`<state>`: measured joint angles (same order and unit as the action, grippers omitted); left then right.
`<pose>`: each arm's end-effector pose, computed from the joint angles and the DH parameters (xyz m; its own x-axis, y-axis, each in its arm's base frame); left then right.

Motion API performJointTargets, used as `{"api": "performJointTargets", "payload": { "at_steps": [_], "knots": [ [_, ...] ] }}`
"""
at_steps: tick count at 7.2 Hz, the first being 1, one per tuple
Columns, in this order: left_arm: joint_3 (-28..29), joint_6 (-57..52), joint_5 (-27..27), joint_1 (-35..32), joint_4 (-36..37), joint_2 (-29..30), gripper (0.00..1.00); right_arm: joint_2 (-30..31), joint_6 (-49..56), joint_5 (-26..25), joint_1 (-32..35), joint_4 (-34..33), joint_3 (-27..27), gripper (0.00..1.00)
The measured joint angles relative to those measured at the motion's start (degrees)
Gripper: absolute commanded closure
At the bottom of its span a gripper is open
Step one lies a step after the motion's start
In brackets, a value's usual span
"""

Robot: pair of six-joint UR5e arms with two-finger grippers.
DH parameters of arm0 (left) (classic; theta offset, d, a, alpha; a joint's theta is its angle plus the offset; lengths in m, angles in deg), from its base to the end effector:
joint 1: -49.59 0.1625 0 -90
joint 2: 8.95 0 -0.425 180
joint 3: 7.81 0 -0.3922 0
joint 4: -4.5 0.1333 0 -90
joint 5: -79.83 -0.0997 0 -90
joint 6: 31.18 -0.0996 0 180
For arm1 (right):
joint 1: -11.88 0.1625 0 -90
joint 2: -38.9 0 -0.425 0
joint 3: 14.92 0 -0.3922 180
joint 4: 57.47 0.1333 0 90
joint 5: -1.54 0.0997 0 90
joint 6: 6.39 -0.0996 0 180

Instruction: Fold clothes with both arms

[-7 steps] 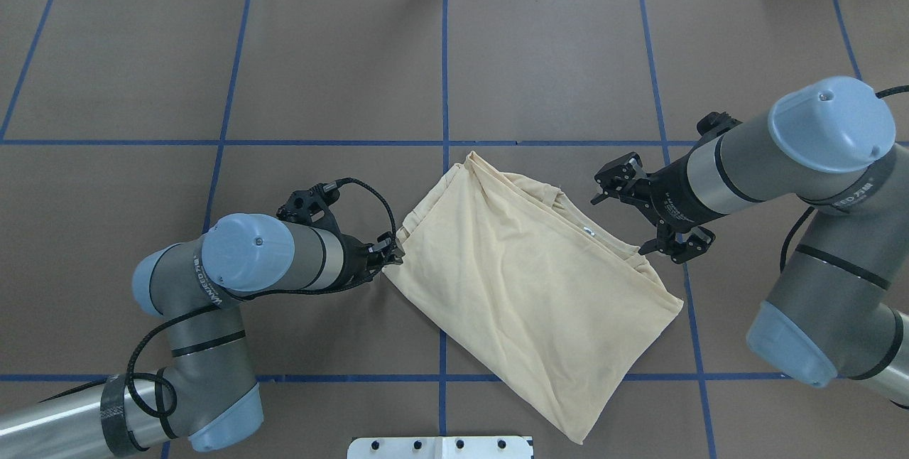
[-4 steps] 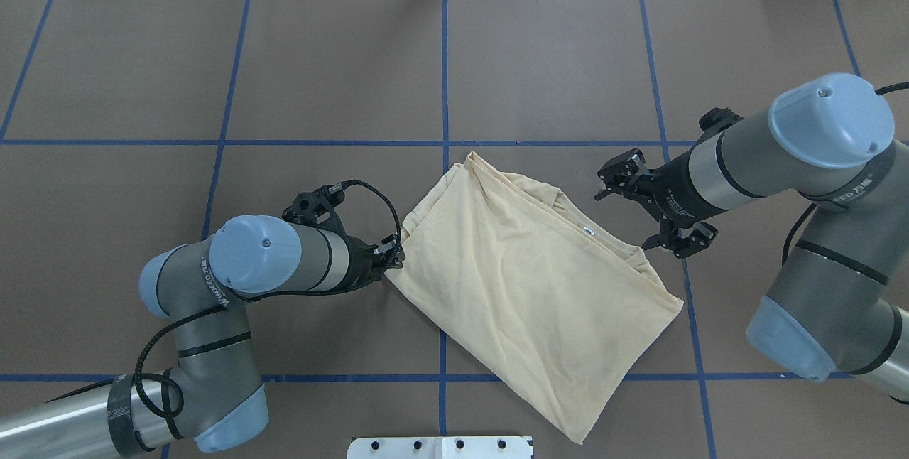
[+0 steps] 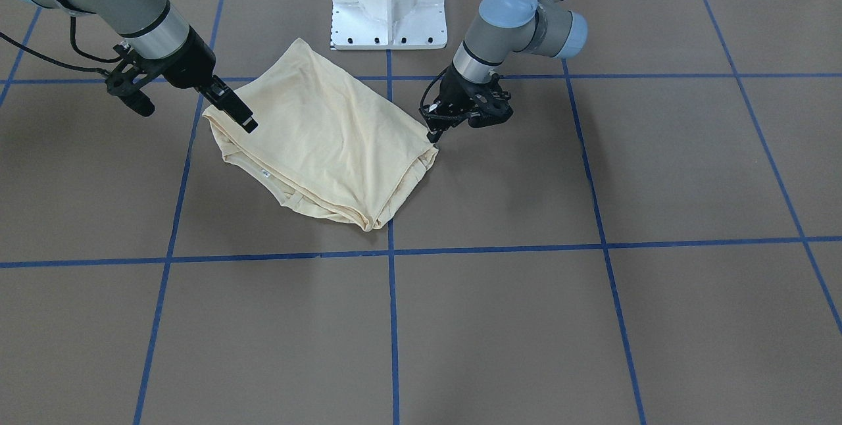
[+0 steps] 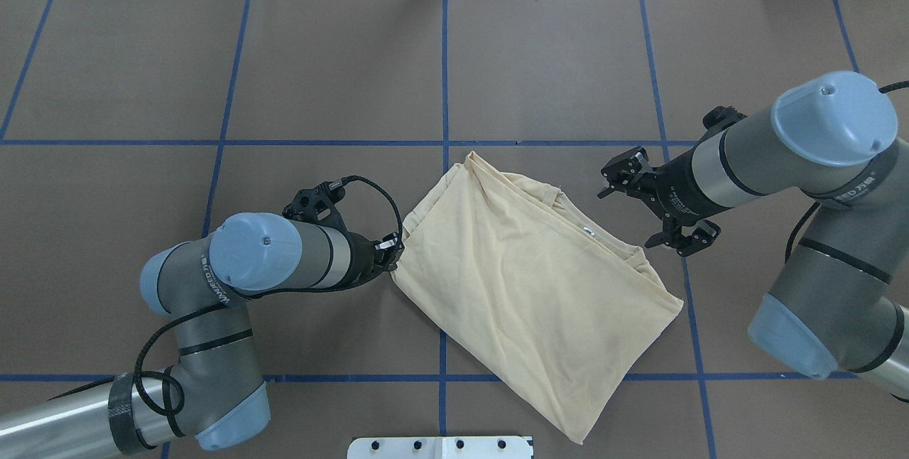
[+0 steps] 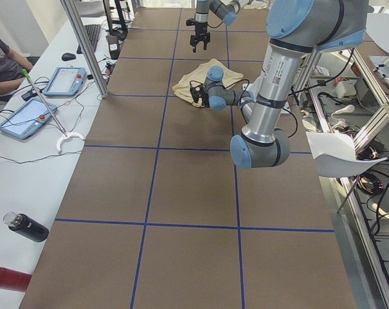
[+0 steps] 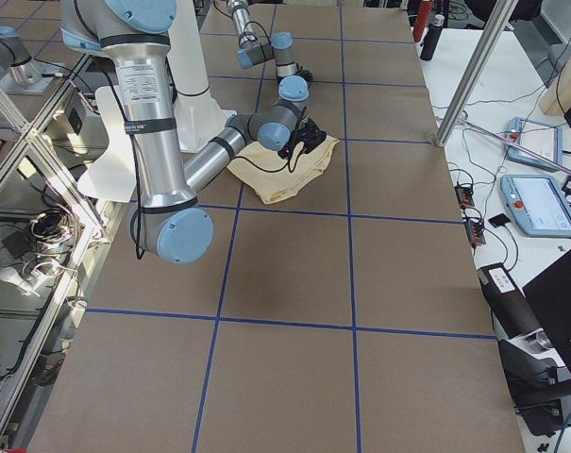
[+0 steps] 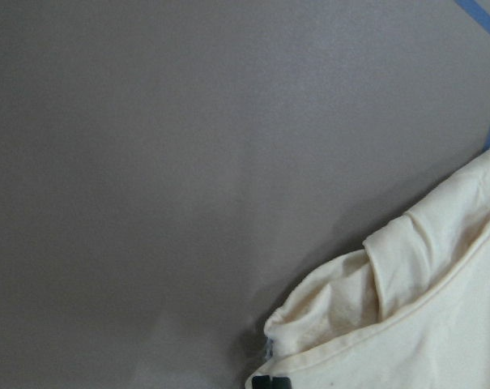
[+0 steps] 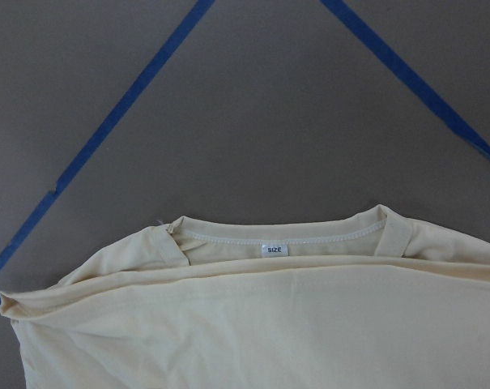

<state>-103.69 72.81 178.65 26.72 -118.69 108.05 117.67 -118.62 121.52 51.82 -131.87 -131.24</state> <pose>0.5555 -0.3624 0.2771 0.3010 -0.3862 -0.8719 0.3377 0.8982 -0.2813 -0.3470 -0.3995 0.3123 0.3312 0.7048 0.6274 -0.4049 0.7067 -0.5801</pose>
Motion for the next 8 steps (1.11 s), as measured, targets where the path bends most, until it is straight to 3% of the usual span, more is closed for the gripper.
{"api": "performJointTargets", "payload": {
  "at_steps": [2,4,5,6,8],
  "knots": [
    [1.67,-4.79,-0.27,-4.89,-0.26,1.68,1.0,-0.04,0.0,0.02,0.04,0.03,-0.06,0.0],
    [11.39,-9.95,-0.51,-12.12,-2.24,7.95,1.0,-0.18,0.0,0.21,-0.19,0.02,-0.08,0.0],
    [18.18,-11.67,-0.54,-15.1,-6.0,11.27,0.54,-0.31,-0.02,0.08,-0.86,0.0,0.01,0.0],
    [23.86,-13.51,-0.49,-17.38,-9.44,13.87,0.42,-0.96,-0.12,-0.44,-2.04,0.02,0.43,0.0],
    [28.04,-17.5,0.49,-20.25,-11.75,16.11,0.39,-5.08,-0.68,-5.4,-6.27,-0.02,3.71,0.0]
  ]
}}
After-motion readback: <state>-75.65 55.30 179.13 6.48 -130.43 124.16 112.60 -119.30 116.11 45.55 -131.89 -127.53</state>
